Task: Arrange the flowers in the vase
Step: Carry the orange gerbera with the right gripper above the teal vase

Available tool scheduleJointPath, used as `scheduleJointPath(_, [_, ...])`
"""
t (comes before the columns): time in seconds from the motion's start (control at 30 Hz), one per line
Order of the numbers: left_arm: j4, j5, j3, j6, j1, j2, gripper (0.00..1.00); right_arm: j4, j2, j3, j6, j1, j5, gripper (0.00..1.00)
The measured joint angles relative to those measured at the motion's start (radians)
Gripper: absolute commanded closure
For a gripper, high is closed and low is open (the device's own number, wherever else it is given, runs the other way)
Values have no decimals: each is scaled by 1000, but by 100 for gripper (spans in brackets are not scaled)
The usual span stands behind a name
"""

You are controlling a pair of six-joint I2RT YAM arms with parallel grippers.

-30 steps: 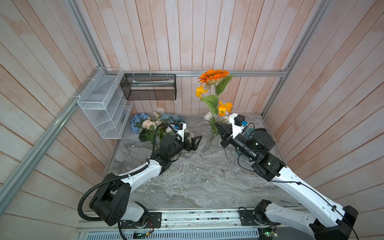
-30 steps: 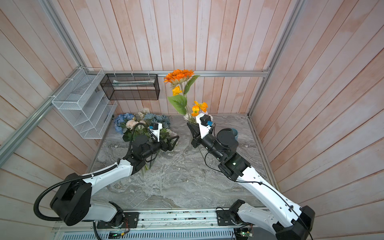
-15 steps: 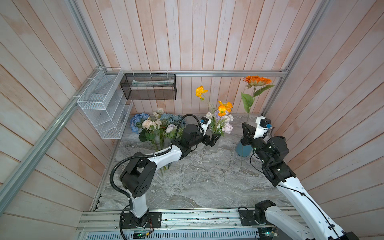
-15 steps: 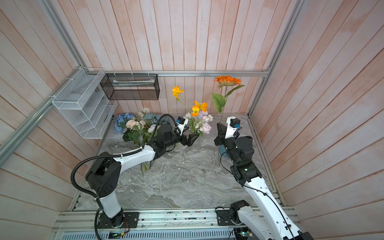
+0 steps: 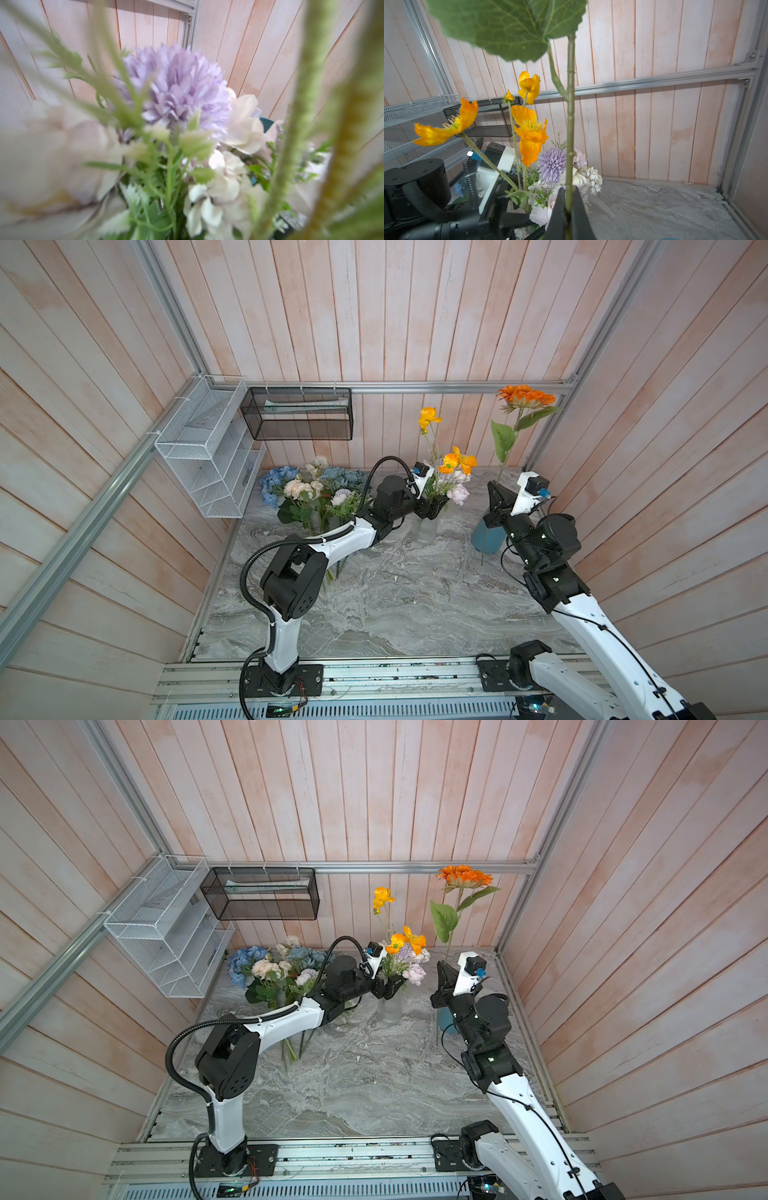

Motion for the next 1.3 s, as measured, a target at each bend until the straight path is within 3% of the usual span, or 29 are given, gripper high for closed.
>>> scheduleJointPath(0.5, [43, -38, 8, -26, 17, 10, 27, 169, 47, -29, 23, 0, -29, 100])
scheduleJointPath(1.3, [108, -87, 8, -113, 34, 10, 27, 903, 395, -14, 170, 0, -201, 100])
